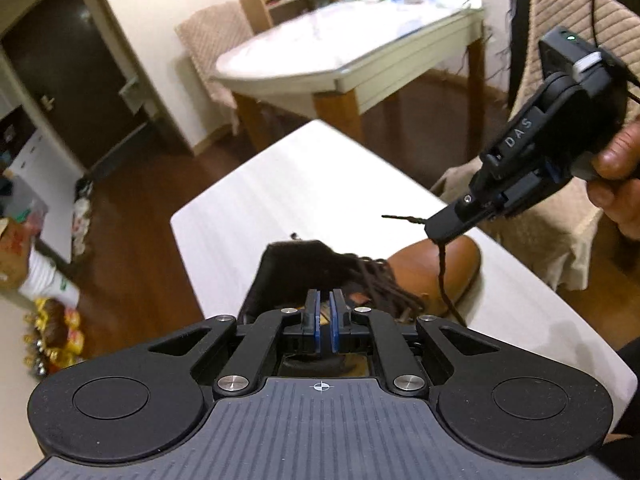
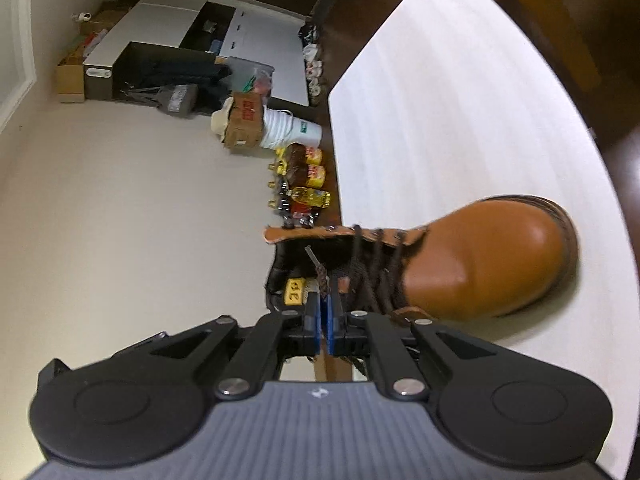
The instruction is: Lace up shoes with both hands
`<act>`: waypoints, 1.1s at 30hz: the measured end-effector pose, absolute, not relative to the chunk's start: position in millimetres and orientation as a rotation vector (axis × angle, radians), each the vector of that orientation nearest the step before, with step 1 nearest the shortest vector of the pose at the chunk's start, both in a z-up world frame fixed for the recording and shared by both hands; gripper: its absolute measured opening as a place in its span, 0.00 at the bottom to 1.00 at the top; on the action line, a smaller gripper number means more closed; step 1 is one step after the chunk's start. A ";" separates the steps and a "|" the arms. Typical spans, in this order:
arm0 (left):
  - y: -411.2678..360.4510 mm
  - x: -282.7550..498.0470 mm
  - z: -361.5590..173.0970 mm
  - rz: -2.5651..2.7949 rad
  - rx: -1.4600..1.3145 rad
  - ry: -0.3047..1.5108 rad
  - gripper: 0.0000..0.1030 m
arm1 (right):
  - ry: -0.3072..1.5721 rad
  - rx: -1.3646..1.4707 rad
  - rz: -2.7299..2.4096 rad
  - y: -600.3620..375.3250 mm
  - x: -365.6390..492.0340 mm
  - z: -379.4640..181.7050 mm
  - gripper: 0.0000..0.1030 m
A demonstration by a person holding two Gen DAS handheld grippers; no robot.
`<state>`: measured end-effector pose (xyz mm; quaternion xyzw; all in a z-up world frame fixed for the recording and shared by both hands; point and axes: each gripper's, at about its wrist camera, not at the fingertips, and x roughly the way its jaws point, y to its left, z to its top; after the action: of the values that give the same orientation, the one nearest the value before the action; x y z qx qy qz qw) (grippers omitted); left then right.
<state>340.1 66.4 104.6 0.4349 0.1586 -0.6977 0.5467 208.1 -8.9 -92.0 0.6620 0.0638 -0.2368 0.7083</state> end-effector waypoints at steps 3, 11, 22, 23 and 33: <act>55.7 336.4 102.6 -1.680 1.042 0.420 0.07 | 0.139 1.483 -0.489 -18.2 217.4 -97.9 0.04; 34.3 344.5 83.0 -1.746 1.185 0.349 0.07 | 0.173 1.432 -0.474 -13.4 227.3 -92.6 0.04; 20.0 353.3 68.7 -1.892 1.343 0.234 0.07 | -0.082 1.882 -0.540 7.4 245.7 -145.1 0.04; 19.9 353.5 66.7 -1.900 1.347 0.235 0.07 | -0.104 1.902 -0.546 10.3 246.5 -149.8 0.04; 14.8 359.9 51.5 -1.943 1.382 0.248 0.07 | -0.319 2.004 -0.559 23.3 260.3 -191.9 0.04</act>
<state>359.9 14.8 51.5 0.5371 0.0962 -0.7551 0.3634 260.3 23.3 -191.9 0.8270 -0.1317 -0.2308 0.4955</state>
